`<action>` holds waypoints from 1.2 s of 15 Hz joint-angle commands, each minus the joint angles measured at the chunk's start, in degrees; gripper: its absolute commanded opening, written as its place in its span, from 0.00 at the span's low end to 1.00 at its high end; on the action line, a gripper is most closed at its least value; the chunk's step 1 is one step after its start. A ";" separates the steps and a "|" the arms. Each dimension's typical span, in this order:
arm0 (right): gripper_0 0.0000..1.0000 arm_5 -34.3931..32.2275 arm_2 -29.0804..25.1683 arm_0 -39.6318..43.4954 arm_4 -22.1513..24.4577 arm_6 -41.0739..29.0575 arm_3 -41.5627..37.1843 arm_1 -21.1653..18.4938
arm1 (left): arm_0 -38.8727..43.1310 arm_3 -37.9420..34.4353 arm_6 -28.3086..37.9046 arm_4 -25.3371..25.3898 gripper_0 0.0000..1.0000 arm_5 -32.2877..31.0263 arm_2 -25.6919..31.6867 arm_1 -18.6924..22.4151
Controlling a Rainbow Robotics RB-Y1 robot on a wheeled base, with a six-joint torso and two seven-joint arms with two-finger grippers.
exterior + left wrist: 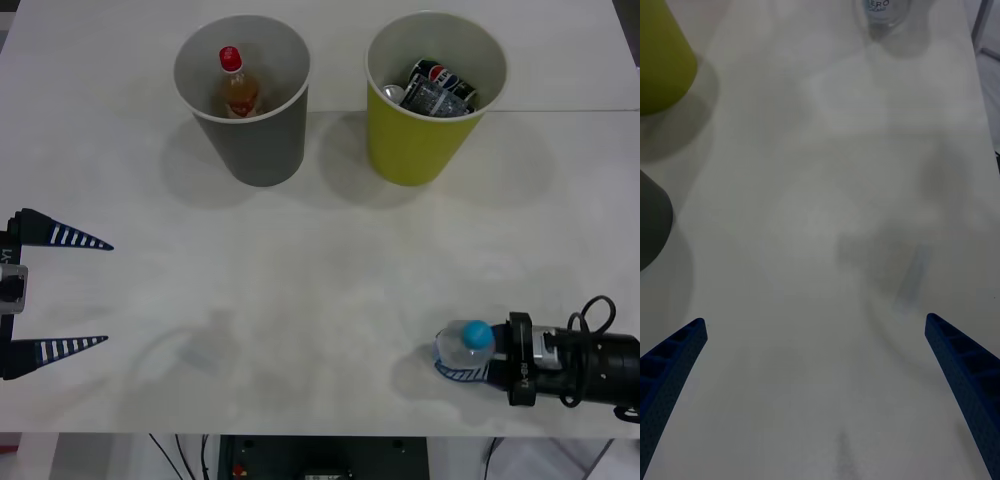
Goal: Put the can into the green bin and the plastic bottle into the gray bin
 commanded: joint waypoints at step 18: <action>0.00 25.76 -0.56 11.61 23.22 -90.66 -63.77 -11.01 | 0.00 0.00 0.00 0.00 1.00 0.00 0.00 0.00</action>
